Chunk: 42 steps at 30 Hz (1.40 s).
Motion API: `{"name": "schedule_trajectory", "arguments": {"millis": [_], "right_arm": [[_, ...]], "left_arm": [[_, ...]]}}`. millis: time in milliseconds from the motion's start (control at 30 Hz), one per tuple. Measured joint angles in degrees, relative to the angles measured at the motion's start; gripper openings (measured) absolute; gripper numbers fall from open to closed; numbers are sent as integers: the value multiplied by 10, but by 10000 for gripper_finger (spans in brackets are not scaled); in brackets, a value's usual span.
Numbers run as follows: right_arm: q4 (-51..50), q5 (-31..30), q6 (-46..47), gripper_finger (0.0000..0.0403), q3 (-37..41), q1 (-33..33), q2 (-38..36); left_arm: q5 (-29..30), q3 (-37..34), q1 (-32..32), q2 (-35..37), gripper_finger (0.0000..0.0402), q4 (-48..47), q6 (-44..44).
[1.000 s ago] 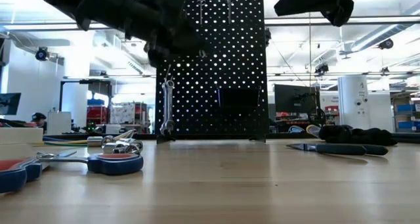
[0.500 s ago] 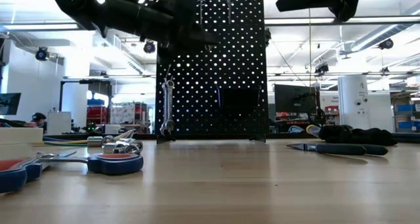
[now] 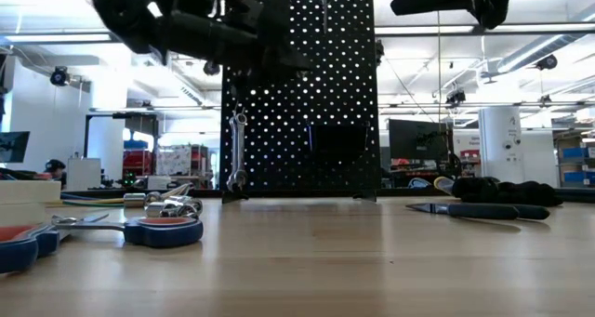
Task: Hang tools onto peg board
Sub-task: Put the socket into the black bin on the peg board, then put the extension bar into the black bin on the peg board
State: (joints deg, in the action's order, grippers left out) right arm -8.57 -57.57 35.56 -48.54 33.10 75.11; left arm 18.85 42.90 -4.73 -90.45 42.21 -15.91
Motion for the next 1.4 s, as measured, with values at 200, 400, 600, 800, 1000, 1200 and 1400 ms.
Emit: {"name": "schedule_trajectory", "arguments": {"millis": [200,400,600,800,1000,1200,1400], "right_arm": [[-3,0,4,18,0,1,0],[-26,4,16,18,0,3,0],[-51,5,38,18,1,3,1],[-51,5,38,18,1,3,1],[-51,7,43,18,1,3,1],[-49,38,47,18,1,3,1],[-49,41,50,18,1,3,1]], "left_arm": [[-3,81,-2,-51,48,-71,27],[1,150,-4,-71,48,-168,31],[14,149,-13,-71,55,-168,21],[-3,145,-27,-74,62,-171,9],[-15,144,-33,-74,79,-170,9],[-30,144,-37,-74,129,-177,4],[-31,144,-41,-74,171,-177,4]]}}
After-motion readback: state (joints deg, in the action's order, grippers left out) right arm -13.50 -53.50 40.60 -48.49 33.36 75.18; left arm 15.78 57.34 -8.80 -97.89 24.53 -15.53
